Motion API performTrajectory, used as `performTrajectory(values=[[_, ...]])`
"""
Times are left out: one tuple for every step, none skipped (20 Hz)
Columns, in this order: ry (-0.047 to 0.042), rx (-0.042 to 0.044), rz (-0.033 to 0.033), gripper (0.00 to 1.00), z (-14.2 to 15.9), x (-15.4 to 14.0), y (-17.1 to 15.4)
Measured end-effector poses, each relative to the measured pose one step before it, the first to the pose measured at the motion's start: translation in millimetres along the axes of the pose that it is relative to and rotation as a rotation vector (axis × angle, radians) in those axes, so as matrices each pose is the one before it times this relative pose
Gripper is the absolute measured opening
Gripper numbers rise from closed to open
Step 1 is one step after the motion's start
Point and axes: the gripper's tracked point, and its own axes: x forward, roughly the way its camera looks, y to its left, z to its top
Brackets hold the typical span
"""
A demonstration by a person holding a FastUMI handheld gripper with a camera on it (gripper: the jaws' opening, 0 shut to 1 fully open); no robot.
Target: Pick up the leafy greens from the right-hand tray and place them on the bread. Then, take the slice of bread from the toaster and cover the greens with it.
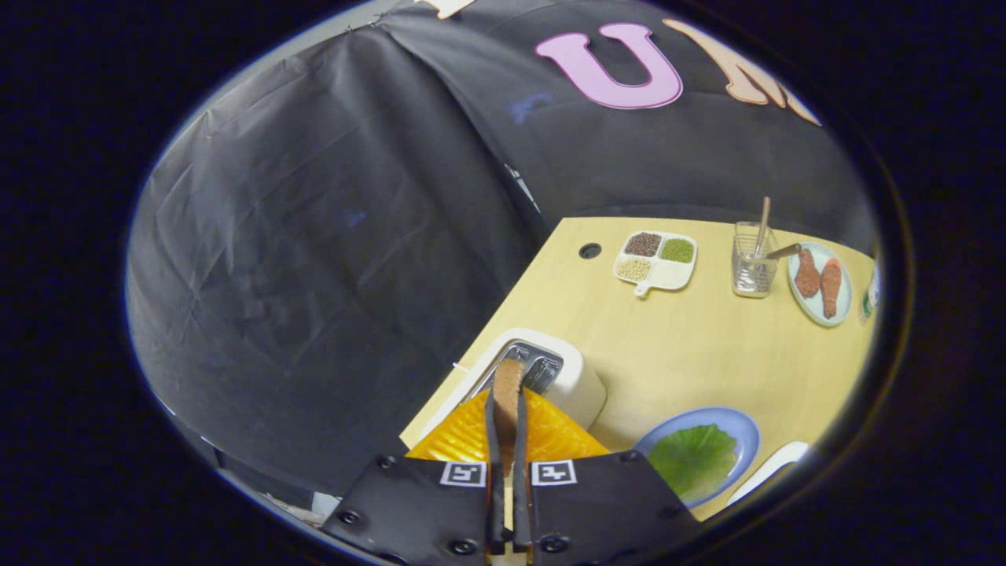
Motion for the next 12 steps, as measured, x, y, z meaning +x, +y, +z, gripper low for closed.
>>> performTrajectory(values=[[-0.01141,0.01466,0.01276,0.07,1.0,-4.84,0.03],[-0.00516,0.00977,0.00936,0.07,0.73,-5.26,-0.83],[-0.01012,0.00453,0.00833,0.07,2.29,-5.95,-1.93],[-0.00995,-0.00003,0.00544,0.07,1.68,-4.79,-1.14],[-0.00981,0.00401,0.00585,0.07,0.3,-5.21,-1.23],[-0.00886,0.00504,0.0045,0.07,0.98,-4.94,-2.45],[-0.00965,0.00392,-0.00326,0.07,0.18,-4.81,-5.8],[-0.00929,0.00783,-0.00243,0.07,1.64,-3.58,-6.32],[-0.00592,0.0127,-0.0035,0.07,-1.29,-2.31,-5.42],[-0.00383,0.01163,-0.00677,0.07,-1.33,-3.07,-6.74],[-0.00225,0.00834,-0.0113,0.07,-1.84,-3.27,-7.79],[-0.00099,0.00885,-0.01174,0.07,-2.28,-2.44,-9.2]])
